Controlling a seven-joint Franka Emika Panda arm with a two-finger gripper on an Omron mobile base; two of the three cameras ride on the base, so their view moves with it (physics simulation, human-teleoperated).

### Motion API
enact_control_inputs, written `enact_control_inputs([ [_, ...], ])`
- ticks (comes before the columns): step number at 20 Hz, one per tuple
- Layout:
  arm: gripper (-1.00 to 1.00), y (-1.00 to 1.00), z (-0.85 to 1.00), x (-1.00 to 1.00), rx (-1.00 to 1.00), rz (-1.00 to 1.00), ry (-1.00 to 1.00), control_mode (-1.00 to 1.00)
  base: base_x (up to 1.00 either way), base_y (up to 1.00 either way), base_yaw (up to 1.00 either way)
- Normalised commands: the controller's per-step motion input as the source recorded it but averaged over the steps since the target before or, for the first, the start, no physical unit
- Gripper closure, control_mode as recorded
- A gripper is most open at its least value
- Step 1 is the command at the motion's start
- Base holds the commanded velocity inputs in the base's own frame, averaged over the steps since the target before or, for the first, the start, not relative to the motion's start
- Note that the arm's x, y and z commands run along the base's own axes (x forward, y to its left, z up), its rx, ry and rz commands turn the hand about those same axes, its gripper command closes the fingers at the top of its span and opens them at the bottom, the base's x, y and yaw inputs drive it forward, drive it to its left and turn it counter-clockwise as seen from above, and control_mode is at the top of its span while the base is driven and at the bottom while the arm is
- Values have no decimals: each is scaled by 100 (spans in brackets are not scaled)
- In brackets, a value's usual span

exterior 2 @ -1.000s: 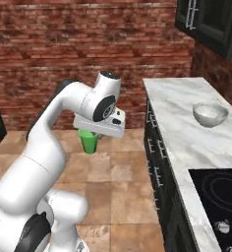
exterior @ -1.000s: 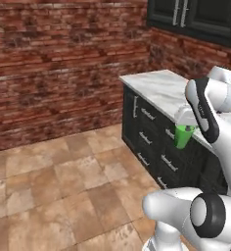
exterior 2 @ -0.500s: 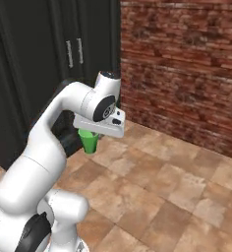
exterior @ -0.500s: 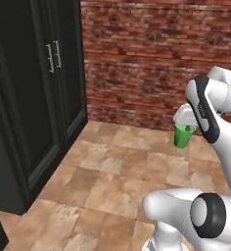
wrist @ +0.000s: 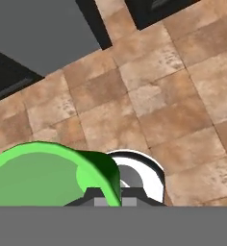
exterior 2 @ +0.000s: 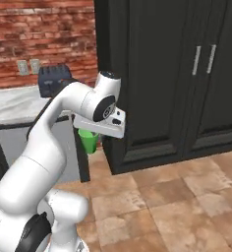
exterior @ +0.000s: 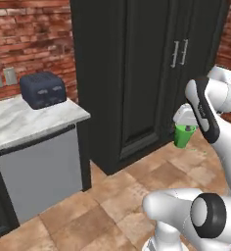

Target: Pick the cup and bowl from the counter and place them on the counter next to the sink.

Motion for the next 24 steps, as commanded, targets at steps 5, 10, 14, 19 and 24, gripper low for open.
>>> enact_control_inputs([
  [5, 100, 0, 0, 0, 0, 0, 0, 100, -5, -3, 100],
  [10, 100, 0, 0, 0, 0, 0, 0, 100, 27, 5, 75],
  [14, 100, 0, 0, 0, 0, 0, 0, 100, 100, 53, 4],
  [19, 100, 0, 0, 0, 0, 0, 0, 100, 100, 83, -6],
  [24, 100, 0, 0, 0, 0, 0, 0, 100, 100, 89, -18],
])
